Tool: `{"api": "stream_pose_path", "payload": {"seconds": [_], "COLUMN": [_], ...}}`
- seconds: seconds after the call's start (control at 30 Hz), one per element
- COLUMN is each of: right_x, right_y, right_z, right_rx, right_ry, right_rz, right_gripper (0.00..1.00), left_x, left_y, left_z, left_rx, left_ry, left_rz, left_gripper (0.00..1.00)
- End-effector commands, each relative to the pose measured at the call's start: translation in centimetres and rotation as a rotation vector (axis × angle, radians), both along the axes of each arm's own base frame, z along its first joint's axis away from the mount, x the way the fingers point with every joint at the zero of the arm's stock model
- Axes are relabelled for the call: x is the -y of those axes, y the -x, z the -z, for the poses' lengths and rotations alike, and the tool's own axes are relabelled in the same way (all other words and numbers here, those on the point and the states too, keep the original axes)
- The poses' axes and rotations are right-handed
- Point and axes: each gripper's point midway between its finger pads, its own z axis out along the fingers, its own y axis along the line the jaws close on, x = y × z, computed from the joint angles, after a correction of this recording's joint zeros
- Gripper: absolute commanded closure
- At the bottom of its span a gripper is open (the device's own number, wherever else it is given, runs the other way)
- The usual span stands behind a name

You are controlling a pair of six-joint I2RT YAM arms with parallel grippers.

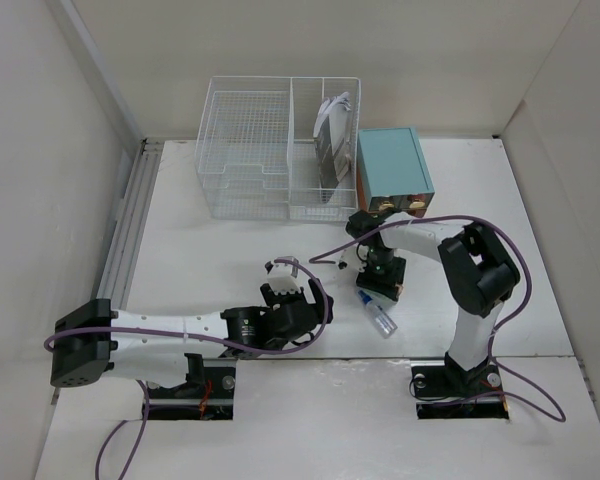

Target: Organize the desk

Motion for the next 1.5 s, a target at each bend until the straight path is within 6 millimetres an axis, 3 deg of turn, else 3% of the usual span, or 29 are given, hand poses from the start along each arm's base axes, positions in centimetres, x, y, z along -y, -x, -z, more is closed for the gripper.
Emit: {"api": "stream_pose_path", "payload": {"seconds": [0.0, 0.13, 0.37, 0.5, 0.83, 1.0, 1.03, 1.1, 1.27, 1.47], "right_x": [-1.0, -0.9, -2.9, -3.1, -3.0, -3.3, -3.6, -3.9, -5.1, -6.5], "right_y": [-0.2, -0.5, -0.9, -2.1, -2.7, -2.9, -3.1, -3.3, -4.5, -6.9], "right_z": [0.5, 0.8, 1.4, 1.6, 2.7, 3.1, 2.9, 2.8, 1.3, -4.0], "right_rx": [0.008, 0.017, 0.048, 0.085, 0.105, 0.106, 0.115, 0.115, 0.158, 0.262], "right_ry": [-0.062, -0.052, -0.068, -0.054, -0.03, -0.044, -0.05, -0.065, -0.108, -0.223], "right_rz": [-0.014, -0.007, -0.004, 0.001, 0.016, 0.017, 0.028, 0.03, 0.041, 0.075], "right_gripper": [0.43, 0.43, 0.45, 0.46, 0.53, 0.66, 0.74, 0.8, 0.89, 1.0], "left_x": [-0.4, -0.4, -0.4, -0.5, -1.0, -1.2, -1.4, -1.4, -1.0, 0.6], "left_y": [-0.1, -0.1, -0.1, 0.0, -0.1, 0.2, 0.3, 0.3, 0.2, -0.2], "left_z": [-0.6, -0.6, -0.8, -0.9, -1.4, -1.3, -1.2, -1.2, -0.9, -0.2], "left_rx": [0.018, 0.018, 0.018, 0.014, 0.017, 0.012, 0.006, 0.006, 0.01, 0.023], "left_ry": [0.007, 0.007, 0.007, 0.014, 0.02, 0.016, 0.014, 0.014, 0.007, -0.067], "left_rz": [-0.006, -0.006, -0.006, -0.011, -0.023, -0.018, -0.022, -0.022, -0.018, 0.006], "left_gripper": [0.17, 0.17, 0.17, 0.17, 0.17, 0.17, 0.17, 0.17, 0.17, 0.19]}}
